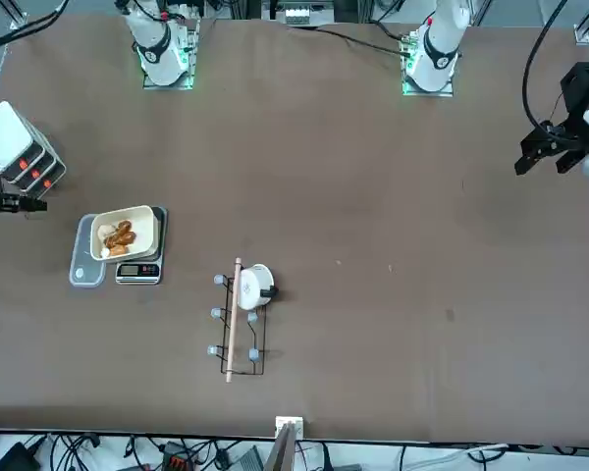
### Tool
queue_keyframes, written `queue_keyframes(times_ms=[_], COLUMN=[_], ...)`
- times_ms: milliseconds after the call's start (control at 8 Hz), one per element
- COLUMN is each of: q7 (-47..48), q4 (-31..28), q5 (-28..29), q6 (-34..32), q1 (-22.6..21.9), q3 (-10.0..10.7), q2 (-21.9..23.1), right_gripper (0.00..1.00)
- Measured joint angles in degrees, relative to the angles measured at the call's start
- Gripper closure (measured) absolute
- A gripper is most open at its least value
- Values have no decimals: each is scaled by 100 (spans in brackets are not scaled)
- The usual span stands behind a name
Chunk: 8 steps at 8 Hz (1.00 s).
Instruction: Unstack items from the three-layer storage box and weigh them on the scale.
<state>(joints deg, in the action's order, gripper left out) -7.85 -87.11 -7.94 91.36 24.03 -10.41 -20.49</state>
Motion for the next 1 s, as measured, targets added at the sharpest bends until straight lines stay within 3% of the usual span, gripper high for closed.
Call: queue_keyframes(times_ms=[125, 250, 500, 625, 1000], q7=[28, 67, 159, 176, 771], q4=[77, 89, -95, -342, -1251], q5=[40, 213, 865, 949, 733], q6=[-89, -210, -285, -117, 570], q1=[-194, -558, -1635, -1944, -2416], q3=[-7, 117, 828, 1002, 1074], q2=[248, 564, 1144, 1407, 1986], right_gripper=[0, 0, 0, 0, 0])
